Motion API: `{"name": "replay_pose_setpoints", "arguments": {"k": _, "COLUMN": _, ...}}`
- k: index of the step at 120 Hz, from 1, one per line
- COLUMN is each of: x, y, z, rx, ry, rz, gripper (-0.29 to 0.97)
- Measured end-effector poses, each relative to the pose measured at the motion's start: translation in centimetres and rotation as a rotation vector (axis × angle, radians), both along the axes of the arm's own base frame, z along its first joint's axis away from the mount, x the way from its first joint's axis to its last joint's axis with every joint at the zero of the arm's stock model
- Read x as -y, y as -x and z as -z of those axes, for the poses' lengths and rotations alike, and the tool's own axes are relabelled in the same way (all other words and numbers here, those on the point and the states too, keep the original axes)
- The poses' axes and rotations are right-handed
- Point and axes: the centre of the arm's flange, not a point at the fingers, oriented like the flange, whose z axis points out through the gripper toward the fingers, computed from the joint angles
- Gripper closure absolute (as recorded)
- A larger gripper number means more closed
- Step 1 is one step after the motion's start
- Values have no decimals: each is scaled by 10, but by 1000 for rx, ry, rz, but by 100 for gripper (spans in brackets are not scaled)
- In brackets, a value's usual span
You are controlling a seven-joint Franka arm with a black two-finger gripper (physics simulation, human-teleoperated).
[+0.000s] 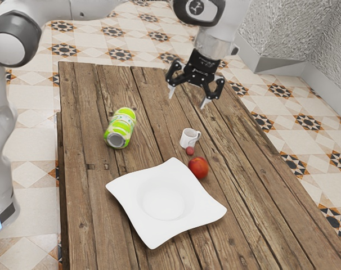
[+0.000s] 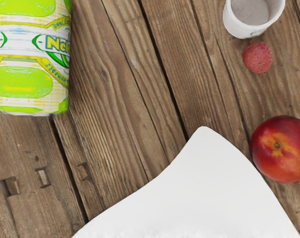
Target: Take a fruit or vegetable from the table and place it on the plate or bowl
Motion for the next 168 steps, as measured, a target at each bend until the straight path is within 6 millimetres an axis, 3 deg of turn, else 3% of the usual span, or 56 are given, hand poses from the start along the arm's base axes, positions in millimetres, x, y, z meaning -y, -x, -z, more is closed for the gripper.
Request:
{"name": "replay_pose_setpoints", "arguments": {"k": 16, "x": 60, "y": 2, "z": -3, "rx": 64, "ry": 17, "rz": -86, "gripper": 0}}
{"name": "replay_pose_setpoints", "arguments": {"k": 20, "x": 72, "y": 7, "z": 6, "rx": 43, "ry": 38, "rz": -108, "gripper": 0}}
{"name": "replay_pose_setpoints", "arguments": {"k": 34, "x": 101, "y": 27, "z": 13, "rx": 21, "ry": 90, "rz": -73, "gripper": 0}}
{"name": "replay_pose_setpoints", "arguments": {"k": 42, "x": 102, "y": 36, "z": 8, "rx": 24, "ry": 110, "rz": -16, "gripper": 0}}
{"name": "replay_pose_setpoints", "arguments": {"k": 50, "x": 73, "y": 30, "z": 13, "rx": 1, "ry": 114, "rz": -26, "gripper": 0}}
{"name": "replay_pose_setpoints", "arguments": {"k": 64, "x": -23, "y": 5, "z": 19, "rx": 26, "ry": 65, "rz": -69, "gripper": 0}}
{"name": "replay_pose_setpoints", "arguments": {"k": 76, "x": -93, "y": -3, "z": 23, "rx": 45, "ry": -66, "rz": -27, "gripper": 0}}
{"name": "replay_pose_setpoints", "arguments": {"k": 86, "x": -121, "y": -14, "z": 22, "rx": 47, "ry": -181, "rz": 51, "gripper": 0}}
{"name": "replay_pose_setpoints", "arguments": {"k": 94, "x": -128, "y": -22, "z": 13, "rx": 64, "ry": -200, "rz": 119, "gripper": 0}}
{"name": "replay_pose_setpoints", "arguments": {"k": 99, "x": -117, "y": -25, "z": 13, "rx": 65, "ry": -205, "rz": 180, "gripper": 0}}
{"name": "replay_pose_setpoints", "arguments": {"k": 104, "x": -91, "y": -27, "z": 12, "rx": 71, "ry": -206, "rz": 266, "gripper": 0}}
{"name": "replay_pose_setpoints", "arguments": {"k": 118, "x": 32, "y": -23, "z": 14, "rx": 123, "ry": -193, "rz": 606, "gripper": 0}}
{"name": "replay_pose_setpoints", "arguments": {"k": 125, "x": 91, "y": -8, "z": 33, "rx": 137, "ry": -162, "rz": 776, "gripper": 0}}
{"name": "replay_pose_setpoints", "arguments": {"k": 133, "x": 145, "y": 8, "z": 53, "rx": 157, "ry": -125, "rz": 938, "gripper": 0}}
{"name": "replay_pose_setpoints", "arguments": {"k": 140, "x": 179, "y": 17, "z": 60, "rx": 182, "ry": -104, "rz": 1048, "gripper": 0}}
{"name": "replay_pose_setpoints", "arguments": {"k": 146, "x": 190, "y": 19, "z": 61, "rx": 204, "ry": -93, "rz": 1107, "gripper": 0}}
{"name": "replay_pose_setpoints", "arguments": {"k": 153, "x": 183, "y": 13, "z": 59, "rx": 228, "ry": -90, "rz": 1132, "gripper": 0}}
{"name": "replay_pose_setpoints", "arguments": {"k": 160, "x": 156, "y": -3, "z": 63, "rx": 229, "ry": -97, "rz": 1126, "gripper": 0}}
{"name": "replay_pose_setpoints", "arguments": {"k": 168, "x": 108, "y": -25, "z": 66, "rx": 233, "ry": -77, "rz": 1068, "gripper": 0}}
